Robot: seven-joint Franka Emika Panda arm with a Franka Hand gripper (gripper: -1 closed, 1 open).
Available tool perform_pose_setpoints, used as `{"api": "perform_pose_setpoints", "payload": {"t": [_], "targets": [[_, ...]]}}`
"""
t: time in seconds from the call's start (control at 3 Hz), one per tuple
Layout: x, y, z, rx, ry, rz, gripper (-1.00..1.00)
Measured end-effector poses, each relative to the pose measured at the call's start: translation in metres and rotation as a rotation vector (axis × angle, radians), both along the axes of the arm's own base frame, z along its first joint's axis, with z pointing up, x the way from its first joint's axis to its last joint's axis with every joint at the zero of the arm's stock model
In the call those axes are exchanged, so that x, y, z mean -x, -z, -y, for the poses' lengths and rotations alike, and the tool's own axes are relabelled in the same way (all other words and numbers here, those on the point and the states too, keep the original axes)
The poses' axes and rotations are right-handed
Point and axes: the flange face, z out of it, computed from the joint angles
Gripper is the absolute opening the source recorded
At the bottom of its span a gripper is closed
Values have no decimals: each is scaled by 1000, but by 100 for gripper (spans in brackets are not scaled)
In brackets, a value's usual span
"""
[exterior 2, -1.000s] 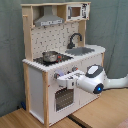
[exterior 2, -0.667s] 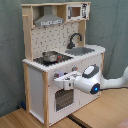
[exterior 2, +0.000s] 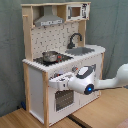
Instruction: Play with the kitchen
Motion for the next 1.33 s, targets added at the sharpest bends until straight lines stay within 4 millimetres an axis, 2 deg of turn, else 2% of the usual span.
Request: {"api": "perform_pose_setpoints", "payload": {"t": [0.33,0.67,1.33], "targets": [[0,0,0,0,0,0,-100],[0,1,9,-82,21,0,-100],[1,1,8,-310,31,2,-100]]}}
